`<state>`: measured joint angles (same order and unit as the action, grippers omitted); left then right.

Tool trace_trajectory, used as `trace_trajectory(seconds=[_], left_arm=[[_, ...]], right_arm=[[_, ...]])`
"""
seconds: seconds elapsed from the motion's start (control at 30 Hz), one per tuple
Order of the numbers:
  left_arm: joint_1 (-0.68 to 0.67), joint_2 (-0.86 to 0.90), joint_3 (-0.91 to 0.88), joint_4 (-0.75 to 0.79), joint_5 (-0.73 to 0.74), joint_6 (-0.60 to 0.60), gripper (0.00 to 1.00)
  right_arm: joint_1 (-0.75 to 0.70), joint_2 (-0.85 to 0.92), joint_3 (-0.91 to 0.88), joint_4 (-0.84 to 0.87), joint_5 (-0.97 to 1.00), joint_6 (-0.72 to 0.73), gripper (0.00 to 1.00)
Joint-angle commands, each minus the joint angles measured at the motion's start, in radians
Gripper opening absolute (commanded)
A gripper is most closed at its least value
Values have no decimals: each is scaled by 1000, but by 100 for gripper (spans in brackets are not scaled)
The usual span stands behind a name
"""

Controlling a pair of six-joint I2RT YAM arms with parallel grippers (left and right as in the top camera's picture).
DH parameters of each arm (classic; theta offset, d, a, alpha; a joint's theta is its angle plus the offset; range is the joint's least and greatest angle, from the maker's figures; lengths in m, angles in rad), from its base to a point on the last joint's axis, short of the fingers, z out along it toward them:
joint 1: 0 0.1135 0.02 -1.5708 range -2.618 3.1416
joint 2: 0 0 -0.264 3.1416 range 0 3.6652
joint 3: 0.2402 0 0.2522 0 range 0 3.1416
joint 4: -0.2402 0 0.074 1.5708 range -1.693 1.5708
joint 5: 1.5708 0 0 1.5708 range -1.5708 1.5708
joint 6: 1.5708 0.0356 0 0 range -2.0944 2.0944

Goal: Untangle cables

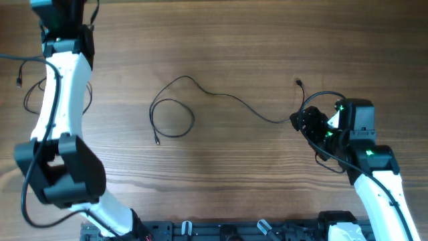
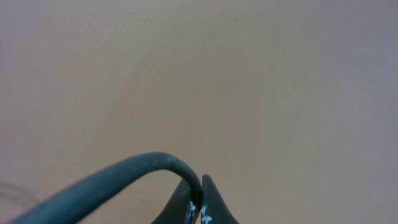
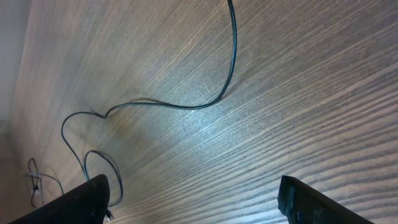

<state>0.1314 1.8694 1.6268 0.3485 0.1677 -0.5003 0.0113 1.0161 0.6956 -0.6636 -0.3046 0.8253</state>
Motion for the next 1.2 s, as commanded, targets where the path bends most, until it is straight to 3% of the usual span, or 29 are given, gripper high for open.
trace_trajectory(seconds=[0.0,0.1,0.23,0.37,0.43,0.53,0.63,0.7,0.77,0.93,1.07,1.17], left_arm=[[0,45,18,-113,43,22,4],[-4,50,18,-188,122,21,4],[-6,42,19,-227,120,-61,4],[-11,32,61,-327,110,-64,4],[-17,32,104,-410,63,-42,4],[-28,31,206,-651,-170,-26,4],[-39,31,305,-819,-224,80,4],[-45,28,375,-910,-196,134,4],[-47,23,455,-999,-67,236,4],[-47,-3,586,-1176,80,296,4],[-46,-16,587,-1221,179,306,4],[-46,-9,586,-1243,171,362,4]], right_arm=[[0,2,3,19,21,-10,89],[0,2,3,24,21,-11,89],[0,2,3,23,24,-10,89],[0,3,3,23,24,-10,89],[0,10,3,23,24,-10,89],[0,33,3,23,24,-10,89],[0,69,3,25,24,-10,89],[0,101,3,32,23,-10,88],[1,131,3,36,16,-10,88],[1,180,3,45,8,-7,88],[1,183,3,49,9,-7,88],[1,183,3,49,9,-11,88]])
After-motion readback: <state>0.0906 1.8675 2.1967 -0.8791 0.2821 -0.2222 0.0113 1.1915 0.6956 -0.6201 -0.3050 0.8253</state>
